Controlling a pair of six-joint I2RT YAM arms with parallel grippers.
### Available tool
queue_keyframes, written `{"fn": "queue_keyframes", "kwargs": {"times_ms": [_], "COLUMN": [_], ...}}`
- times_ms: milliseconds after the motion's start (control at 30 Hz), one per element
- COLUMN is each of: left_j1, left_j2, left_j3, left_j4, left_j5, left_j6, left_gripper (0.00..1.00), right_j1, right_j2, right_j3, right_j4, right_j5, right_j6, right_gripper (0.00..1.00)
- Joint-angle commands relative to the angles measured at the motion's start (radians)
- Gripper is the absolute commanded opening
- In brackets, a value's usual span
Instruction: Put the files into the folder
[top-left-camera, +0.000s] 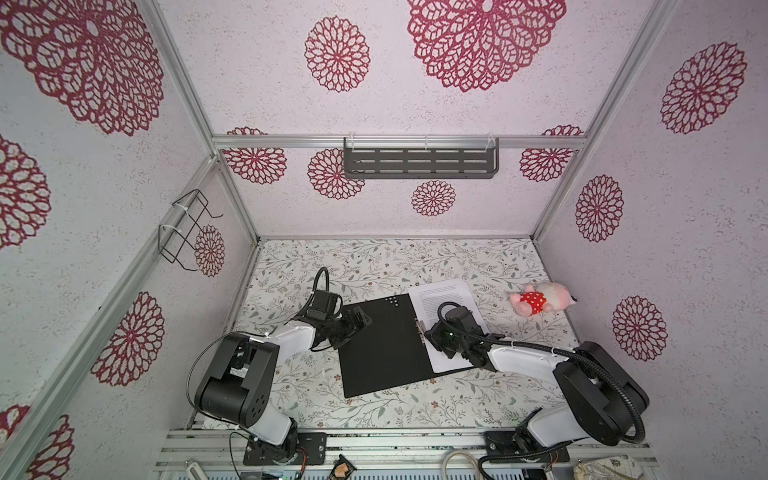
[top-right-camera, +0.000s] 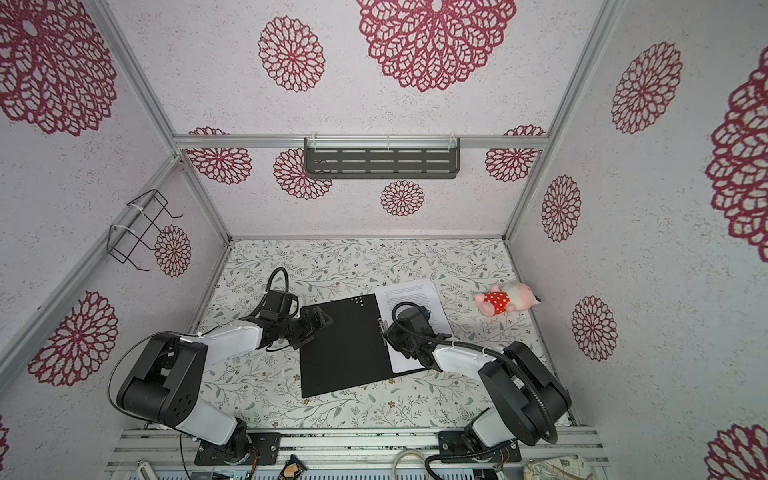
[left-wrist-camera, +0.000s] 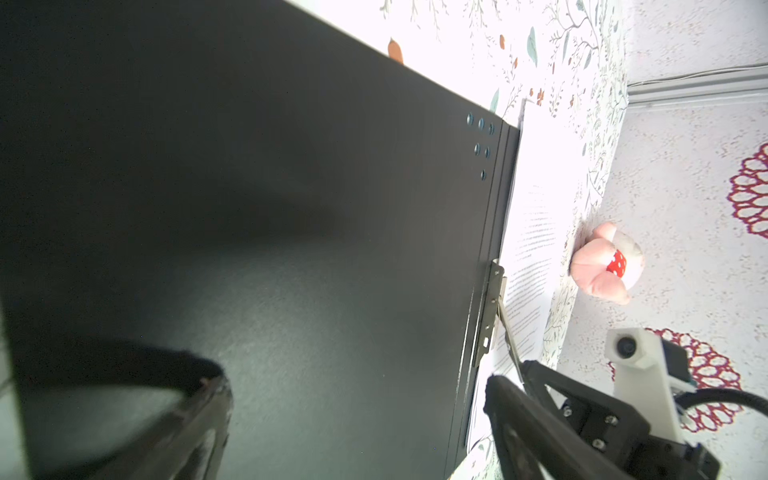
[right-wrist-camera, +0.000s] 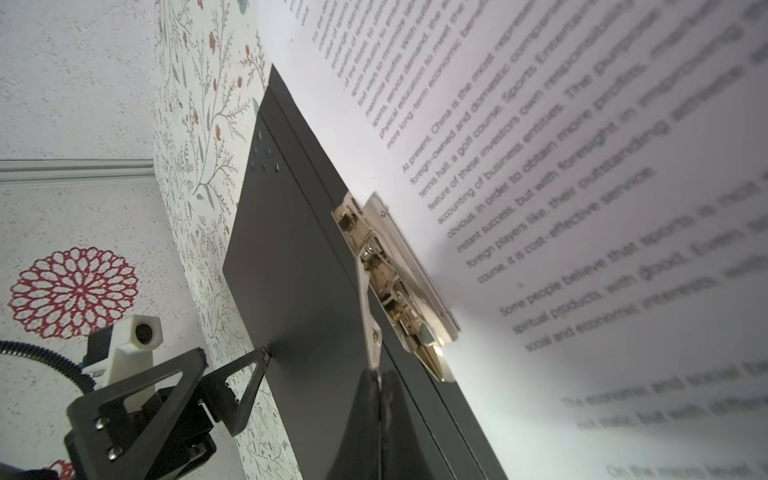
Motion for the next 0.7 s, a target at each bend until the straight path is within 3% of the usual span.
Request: {"fn": "queue_keyframes", "kwargs": {"times_ms": [0, 667], "left_j1": [0.014, 0.013], "left_j2": [0.072, 0.065], "left_j3": [-0.060, -0.086], "left_j4": [-0.127, -0.137], "left_j5": [-0.117, -0.145], "left_j6": [-0.014, -0.010], "left_gripper": [0.99, 0.99], "right_j1": [-0.017, -0.016], "right_j2": [0.027, 0.250], "right_j3": [-0.112, -0.320], "right_j4": [-0.111, 0.176], "right_j5": [0.077, 0.149], "right_j6": [-0.021, 0.003], "right_gripper": [0.00, 0.00]}}
